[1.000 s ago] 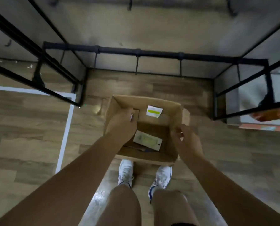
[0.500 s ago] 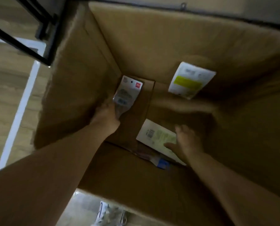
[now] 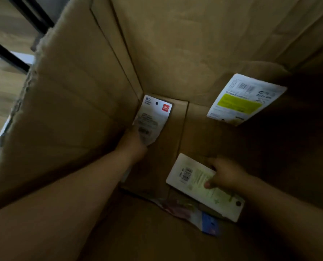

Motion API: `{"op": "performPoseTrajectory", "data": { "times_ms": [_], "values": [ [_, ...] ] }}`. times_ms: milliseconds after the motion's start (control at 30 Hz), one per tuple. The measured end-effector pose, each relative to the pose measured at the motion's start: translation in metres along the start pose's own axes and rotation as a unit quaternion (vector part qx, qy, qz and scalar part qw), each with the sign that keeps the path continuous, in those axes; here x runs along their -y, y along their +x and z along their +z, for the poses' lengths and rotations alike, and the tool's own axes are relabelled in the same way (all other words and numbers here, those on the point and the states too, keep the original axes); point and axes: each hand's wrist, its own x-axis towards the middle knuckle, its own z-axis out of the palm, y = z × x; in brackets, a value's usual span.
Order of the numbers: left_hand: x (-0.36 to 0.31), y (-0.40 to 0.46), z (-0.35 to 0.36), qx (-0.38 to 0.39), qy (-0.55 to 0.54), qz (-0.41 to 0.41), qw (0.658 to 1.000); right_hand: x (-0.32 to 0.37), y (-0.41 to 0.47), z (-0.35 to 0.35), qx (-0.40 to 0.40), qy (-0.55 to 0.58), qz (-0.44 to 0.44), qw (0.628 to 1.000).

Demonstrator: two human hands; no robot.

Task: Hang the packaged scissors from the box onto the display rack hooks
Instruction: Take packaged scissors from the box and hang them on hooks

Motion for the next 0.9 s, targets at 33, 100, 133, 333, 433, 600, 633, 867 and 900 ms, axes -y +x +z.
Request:
{"op": "performPoseTrajectory", "data": {
  "times_ms": [33, 100, 133, 333, 433, 600, 633, 867, 900],
  "values": [
    [0.003, -0.004, 0.005, 0.004, 0.025, 0.001, 1.000, -0.003, 0.000, -0.003, 0.006, 0.038, -0.003, 0.999],
    [0.000, -0.003, 0.011, 0.032, 0.092, -0.011, 0.995, -0.011, -0.002, -0.011, 0.014, 0.163, 0.002, 0.987],
    [-0.005, -0.003, 0.011, 0.048, 0.113, -0.015, 0.992, -0.012, -0.004, -0.014, 0.011, 0.223, 0.002, 0.975],
    [-0.012, 0.000, 0.008, 0.076, 0.223, 0.000, 0.972, -0.014, 0.012, -0.034, -0.101, 0.183, -0.056, 0.976],
    [-0.013, 0.005, 0.003, 0.058, 0.288, 0.018, 0.956, -0.009, 0.011, -0.046, -0.315, 0.071, -0.034, 0.946],
    [-0.024, 0.004, 0.002, 0.031, 0.451, 0.072, 0.889, -0.008, -0.001, -0.062, -0.503, 0.257, 0.075, 0.821],
    [-0.026, 0.004, 0.003, 0.035, 0.452, 0.066, 0.889, -0.010, 0.001, -0.063, -0.495, 0.279, 0.055, 0.821],
    [-0.029, 0.006, -0.008, 0.039, 0.458, 0.071, 0.885, 0.014, 0.005, -0.073, -0.470, 0.329, -0.089, 0.815],
    [-0.030, 0.006, -0.010, 0.034, 0.460, 0.076, 0.884, 0.019, 0.002, -0.078, -0.466, 0.327, -0.099, 0.816]
  ]
}}
